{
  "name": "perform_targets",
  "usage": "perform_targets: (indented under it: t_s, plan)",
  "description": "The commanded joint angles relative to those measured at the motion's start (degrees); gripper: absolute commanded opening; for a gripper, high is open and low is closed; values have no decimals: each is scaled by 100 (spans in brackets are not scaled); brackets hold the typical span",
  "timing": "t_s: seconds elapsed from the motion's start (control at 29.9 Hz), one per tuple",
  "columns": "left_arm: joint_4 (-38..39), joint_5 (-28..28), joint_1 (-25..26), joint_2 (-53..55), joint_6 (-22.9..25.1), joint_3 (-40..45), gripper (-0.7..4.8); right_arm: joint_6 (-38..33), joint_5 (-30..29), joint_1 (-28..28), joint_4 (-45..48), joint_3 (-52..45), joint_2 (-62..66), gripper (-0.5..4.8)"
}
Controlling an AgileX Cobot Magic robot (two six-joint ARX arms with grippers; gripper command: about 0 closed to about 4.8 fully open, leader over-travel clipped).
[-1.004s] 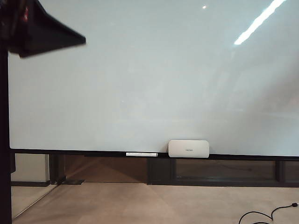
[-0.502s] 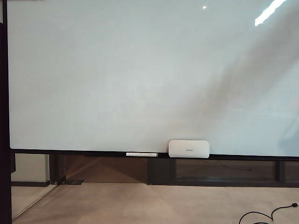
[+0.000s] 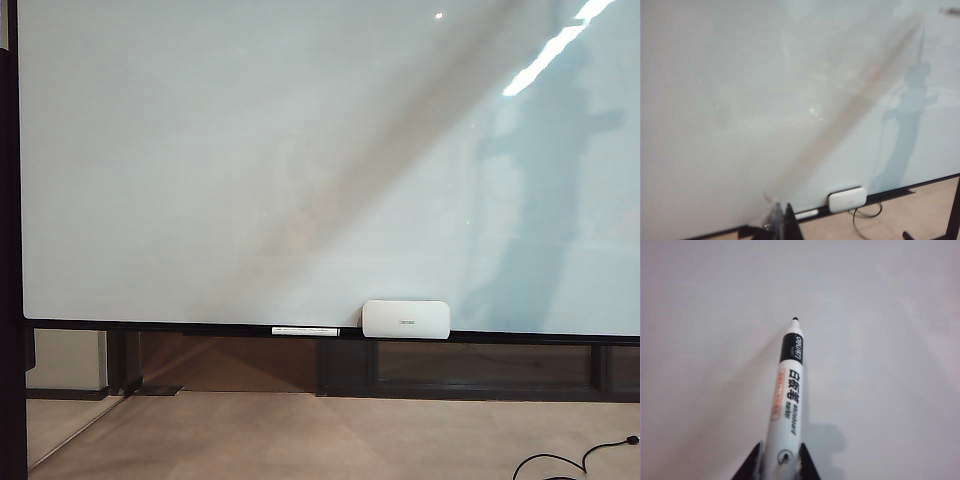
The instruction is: Reach to the right to find the marker pen, pick it up, and write the number 15 on the whiteboard.
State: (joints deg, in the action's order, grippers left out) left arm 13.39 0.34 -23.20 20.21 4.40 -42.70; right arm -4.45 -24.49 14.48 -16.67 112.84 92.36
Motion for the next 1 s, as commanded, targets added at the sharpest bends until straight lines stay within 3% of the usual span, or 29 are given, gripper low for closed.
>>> perform_targets:
  t_s: [0.03,0.37,0.57,0.8,1.0]
  plan:
    - [267,-35,0,4,63,-199,-5,2,-256,-603,17,20,-118,-1]
    - [-201,98,-2,2,568,-302,-5,358,-157,-2566,-63,-4,-31,-1]
    - [-319,186,-2,-2,634,-304,-5,634,446,-3342,192,-275,101,-1]
    - [-269,205,0,-17,662,-367,-5,911,940,-3471,-114,-378,-98,-1]
    - [-267,243,-2,-11,763,-372,-5,874,1071,-3136,-345,-378,-302,-1]
